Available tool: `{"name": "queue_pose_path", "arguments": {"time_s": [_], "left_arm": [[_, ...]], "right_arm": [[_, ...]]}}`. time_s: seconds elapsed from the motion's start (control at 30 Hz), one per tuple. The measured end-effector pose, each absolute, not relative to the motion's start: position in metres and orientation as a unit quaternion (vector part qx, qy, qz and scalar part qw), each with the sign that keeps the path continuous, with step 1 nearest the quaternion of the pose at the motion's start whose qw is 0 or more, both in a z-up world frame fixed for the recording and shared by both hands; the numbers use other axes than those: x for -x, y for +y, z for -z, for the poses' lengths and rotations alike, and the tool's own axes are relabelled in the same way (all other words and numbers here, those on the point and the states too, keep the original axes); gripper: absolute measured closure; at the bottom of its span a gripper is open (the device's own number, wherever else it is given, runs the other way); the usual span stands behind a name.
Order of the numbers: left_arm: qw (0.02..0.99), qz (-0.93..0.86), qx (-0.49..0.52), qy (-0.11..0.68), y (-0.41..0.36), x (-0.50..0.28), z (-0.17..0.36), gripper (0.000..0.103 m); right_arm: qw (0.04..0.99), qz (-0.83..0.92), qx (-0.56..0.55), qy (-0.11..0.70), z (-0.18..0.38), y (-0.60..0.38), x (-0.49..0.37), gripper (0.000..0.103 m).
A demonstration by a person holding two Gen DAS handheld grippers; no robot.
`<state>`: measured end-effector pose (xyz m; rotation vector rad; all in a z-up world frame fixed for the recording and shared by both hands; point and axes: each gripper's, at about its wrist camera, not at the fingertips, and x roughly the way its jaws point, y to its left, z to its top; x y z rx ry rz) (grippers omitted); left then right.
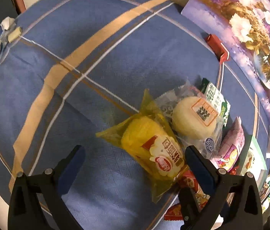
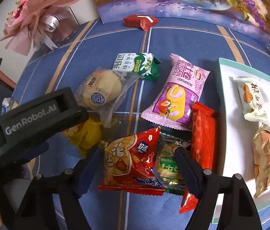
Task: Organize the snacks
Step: 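Grasp the yellow bun bag with left tool while right grasps red peanut bag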
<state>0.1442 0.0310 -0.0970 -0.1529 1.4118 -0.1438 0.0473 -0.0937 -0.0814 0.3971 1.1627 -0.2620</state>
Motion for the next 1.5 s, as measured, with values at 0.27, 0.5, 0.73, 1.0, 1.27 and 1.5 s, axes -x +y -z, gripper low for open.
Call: {"name": "queue_pose_path", "arguments": {"time_s": [0.27,0.5,0.73,1.0,1.27,1.5], "left_arm": [[0.748,0.073,0.073,0.655,0.03,-0.145,0.097,0.026],[0.747,0.089,0.071,0.655,0.021,-0.141,0.093,0.053],[0.751,0.073,0.049,0.654,0.023,-0.131,0.086,0.056],[0.745,0.067,0.053,0.661,0.018,-0.12,0.086,0.056],[0.749,0.068,0.057,0.656,0.033,-0.11,0.077,0.06],[0.755,0.07,0.058,0.65,0.03,-0.111,0.07,0.061]], "right_arm": [[0.814,0.115,-0.182,0.539,0.081,-0.09,-0.053,0.041],[0.814,0.109,-0.18,0.542,0.083,-0.086,-0.052,0.045],[0.816,0.108,-0.16,0.545,0.085,-0.076,-0.055,0.048],[0.815,0.105,-0.153,0.548,0.085,-0.076,-0.055,0.048],[0.815,0.105,-0.154,0.548,0.083,-0.072,-0.054,0.05],[0.819,0.101,-0.172,0.539,0.074,-0.082,-0.048,0.054]]}}
